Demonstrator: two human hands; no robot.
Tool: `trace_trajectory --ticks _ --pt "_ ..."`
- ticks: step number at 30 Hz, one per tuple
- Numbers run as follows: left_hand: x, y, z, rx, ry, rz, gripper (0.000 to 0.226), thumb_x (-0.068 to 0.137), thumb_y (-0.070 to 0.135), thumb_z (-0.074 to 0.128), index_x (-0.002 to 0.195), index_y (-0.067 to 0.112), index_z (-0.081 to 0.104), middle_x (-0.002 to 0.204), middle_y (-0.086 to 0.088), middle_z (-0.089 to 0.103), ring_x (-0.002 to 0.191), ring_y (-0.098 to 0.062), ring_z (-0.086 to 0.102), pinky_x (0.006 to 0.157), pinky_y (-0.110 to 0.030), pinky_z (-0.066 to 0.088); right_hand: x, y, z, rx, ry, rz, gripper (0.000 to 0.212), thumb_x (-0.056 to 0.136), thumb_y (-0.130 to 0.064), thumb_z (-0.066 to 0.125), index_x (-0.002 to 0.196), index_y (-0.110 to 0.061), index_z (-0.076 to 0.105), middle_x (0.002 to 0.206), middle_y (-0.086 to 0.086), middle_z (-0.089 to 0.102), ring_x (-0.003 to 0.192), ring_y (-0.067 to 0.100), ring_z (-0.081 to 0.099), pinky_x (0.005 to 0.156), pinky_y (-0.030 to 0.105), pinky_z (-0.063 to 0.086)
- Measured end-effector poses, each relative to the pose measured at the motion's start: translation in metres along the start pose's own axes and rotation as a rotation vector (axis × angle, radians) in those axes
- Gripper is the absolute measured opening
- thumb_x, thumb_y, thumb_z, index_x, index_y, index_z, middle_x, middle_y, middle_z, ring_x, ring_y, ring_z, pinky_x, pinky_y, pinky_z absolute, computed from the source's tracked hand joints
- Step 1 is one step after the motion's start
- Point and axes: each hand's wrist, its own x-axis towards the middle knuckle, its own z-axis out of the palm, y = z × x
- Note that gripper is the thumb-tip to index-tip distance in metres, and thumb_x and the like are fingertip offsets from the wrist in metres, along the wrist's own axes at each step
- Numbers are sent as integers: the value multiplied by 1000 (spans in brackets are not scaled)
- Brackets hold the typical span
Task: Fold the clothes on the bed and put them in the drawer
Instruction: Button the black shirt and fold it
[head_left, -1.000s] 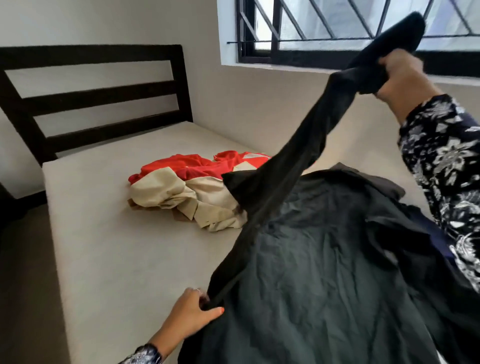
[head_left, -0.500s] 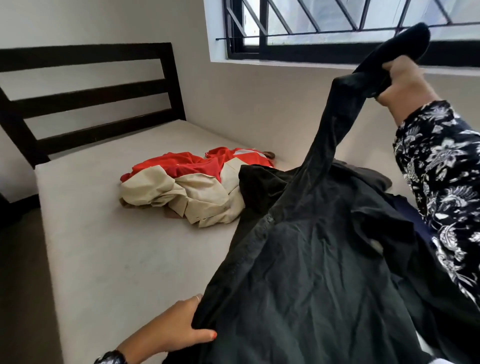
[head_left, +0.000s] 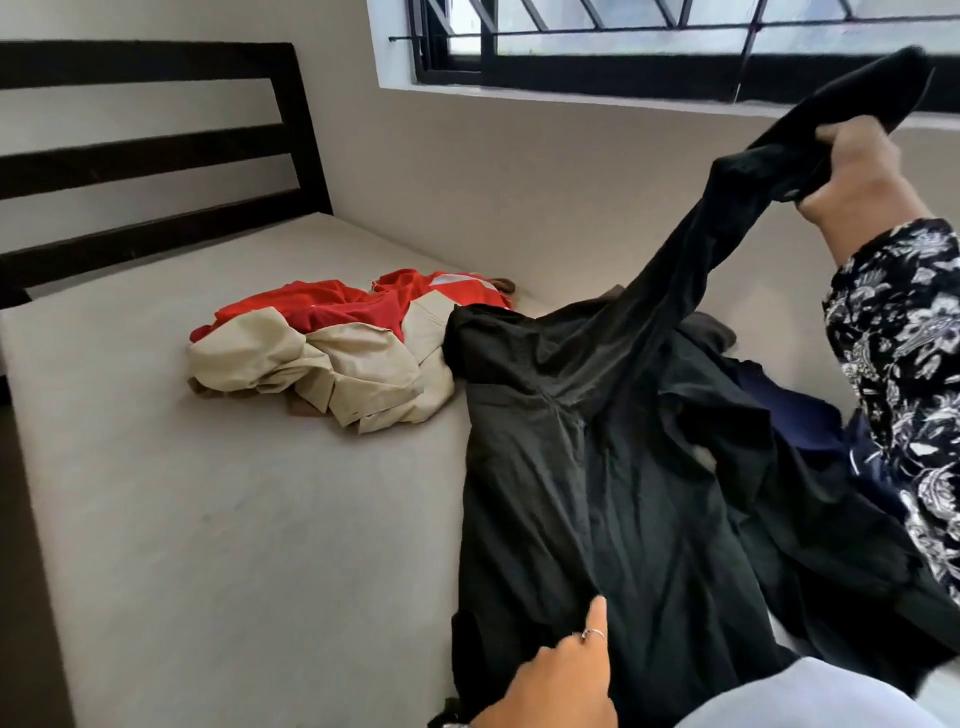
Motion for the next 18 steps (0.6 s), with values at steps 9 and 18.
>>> trace_trajectory --ticks 9,18 --pt "-18 -65 55 448 583 176 52 73 37 54 122 53 52 60 5 47 42 -19 47 67 -60 55 17 9 -20 -44 26 88 46 74 -5 57 119 -10 56 104 12 69 87 29 71 65 43 60" --pt "-12 -158 19 646 416 323 93 53 39 53 144 31 39 131 16 52 110 3 57 88 -17 50 0 20 -24 -52 20 91 46 74 -2 56 120 -9 55 103 13 69 86 28 71 66 42 60"
